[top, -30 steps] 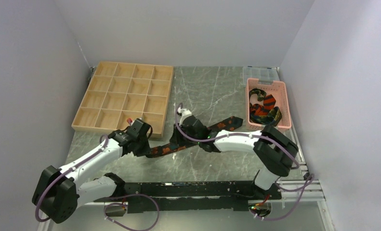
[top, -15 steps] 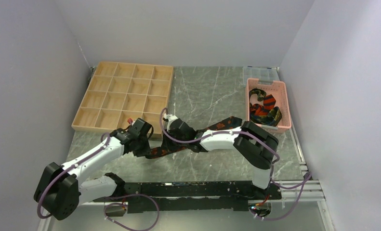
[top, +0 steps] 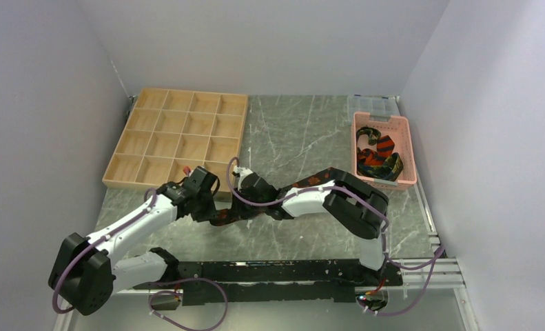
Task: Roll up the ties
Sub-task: Roll the tie at the center of the board.
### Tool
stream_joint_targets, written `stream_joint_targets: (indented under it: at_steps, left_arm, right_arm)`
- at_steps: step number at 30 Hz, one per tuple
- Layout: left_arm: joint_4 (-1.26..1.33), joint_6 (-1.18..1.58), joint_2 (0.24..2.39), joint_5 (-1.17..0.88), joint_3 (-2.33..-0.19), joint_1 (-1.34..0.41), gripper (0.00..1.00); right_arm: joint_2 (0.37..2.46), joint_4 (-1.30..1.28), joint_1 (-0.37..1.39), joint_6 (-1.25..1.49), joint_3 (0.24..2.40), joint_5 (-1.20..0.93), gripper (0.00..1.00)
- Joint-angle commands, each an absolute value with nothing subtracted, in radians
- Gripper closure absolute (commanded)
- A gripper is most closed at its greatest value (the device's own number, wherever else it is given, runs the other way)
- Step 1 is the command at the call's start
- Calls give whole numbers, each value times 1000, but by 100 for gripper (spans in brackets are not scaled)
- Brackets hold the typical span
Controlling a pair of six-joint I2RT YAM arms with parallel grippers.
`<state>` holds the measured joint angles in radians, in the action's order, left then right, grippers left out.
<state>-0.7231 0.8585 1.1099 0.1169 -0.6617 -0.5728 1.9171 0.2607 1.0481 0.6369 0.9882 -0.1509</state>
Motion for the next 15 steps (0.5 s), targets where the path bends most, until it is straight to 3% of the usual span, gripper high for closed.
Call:
stream_joint_targets:
  at_steps: [1, 15]
  left_arm:
    - [-699, 860, 1107, 84, -718, -588, 97]
    - [-701, 878, 1165, 124, -763, -624, 97]
  right_arm:
    - [1962, 294, 1055, 653, 989, -161, 87]
    - [1931, 359, 1048, 677, 908, -93, 87]
